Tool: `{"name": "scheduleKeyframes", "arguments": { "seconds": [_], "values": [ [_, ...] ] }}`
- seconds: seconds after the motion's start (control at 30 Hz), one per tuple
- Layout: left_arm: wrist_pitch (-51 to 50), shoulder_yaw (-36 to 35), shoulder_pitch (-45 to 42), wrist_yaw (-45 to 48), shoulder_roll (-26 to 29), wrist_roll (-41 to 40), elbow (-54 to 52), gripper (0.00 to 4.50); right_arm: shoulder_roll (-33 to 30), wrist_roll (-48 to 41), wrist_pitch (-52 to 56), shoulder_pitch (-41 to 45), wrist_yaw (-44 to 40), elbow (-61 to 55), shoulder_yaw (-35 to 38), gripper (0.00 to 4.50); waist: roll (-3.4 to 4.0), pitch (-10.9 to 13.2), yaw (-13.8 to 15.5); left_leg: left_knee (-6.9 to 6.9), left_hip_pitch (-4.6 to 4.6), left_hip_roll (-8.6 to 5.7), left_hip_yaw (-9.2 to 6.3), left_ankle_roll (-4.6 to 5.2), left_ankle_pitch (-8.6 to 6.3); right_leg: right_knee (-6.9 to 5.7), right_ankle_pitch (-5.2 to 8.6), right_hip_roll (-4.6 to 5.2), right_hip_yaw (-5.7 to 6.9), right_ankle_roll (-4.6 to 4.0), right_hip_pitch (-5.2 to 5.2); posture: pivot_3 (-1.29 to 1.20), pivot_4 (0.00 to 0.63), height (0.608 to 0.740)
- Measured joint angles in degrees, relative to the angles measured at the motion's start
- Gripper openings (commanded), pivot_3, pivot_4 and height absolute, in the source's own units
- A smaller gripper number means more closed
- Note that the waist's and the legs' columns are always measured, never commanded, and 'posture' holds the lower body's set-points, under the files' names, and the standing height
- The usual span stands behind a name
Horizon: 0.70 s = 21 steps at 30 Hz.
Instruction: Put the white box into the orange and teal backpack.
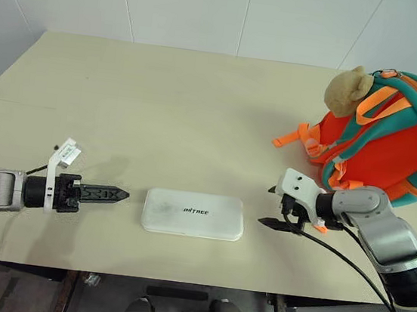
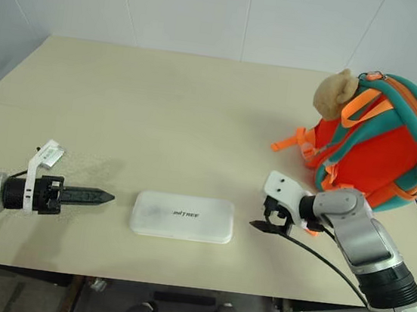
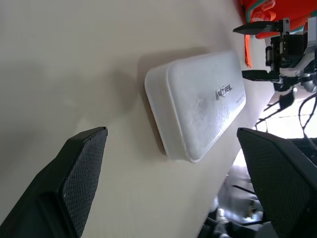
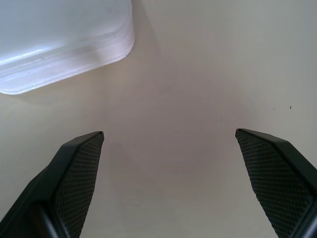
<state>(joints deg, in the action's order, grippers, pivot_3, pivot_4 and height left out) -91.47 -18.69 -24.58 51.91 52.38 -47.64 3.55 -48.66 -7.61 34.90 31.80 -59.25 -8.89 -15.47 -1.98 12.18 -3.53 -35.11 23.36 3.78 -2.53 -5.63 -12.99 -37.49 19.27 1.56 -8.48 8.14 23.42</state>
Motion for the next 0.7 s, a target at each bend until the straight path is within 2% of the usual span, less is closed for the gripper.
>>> {"name": "scheduleKeyframes", "arguments": {
  "seconds": [0.3, 0.7],
  "values": [
    [-0.92, 8.63, -5.08, -9.34, 0.05, -13.52, 12.85, 4.49, 1.97, 1.0, 0.15, -0.19, 1.37, -0.07, -0.03, 4.5, 0.0, 0.0, 0.13, 0.01, -0.01, 0.0, -0.01, -0.01, 0.0, -0.03, 0.0, 0.0, 0.0, 0.0, 0.01, 0.0, 0.15, 0.74],
    [-0.85, 10.66, -9.24, -18.23, -6.59, -19.93, 17.6, 4.49, 4.21, 1.85, 0.46, -0.51, 2.61, -0.15, -0.14, 4.5, 0.0, -0.01, 0.45, -0.05, -0.03, -0.02, -0.01, -0.03, 0.01, -0.09, 0.0, 0.01, 0.0, 0.0, -0.03, 0.0, 0.15, 0.74]
  ]
}}
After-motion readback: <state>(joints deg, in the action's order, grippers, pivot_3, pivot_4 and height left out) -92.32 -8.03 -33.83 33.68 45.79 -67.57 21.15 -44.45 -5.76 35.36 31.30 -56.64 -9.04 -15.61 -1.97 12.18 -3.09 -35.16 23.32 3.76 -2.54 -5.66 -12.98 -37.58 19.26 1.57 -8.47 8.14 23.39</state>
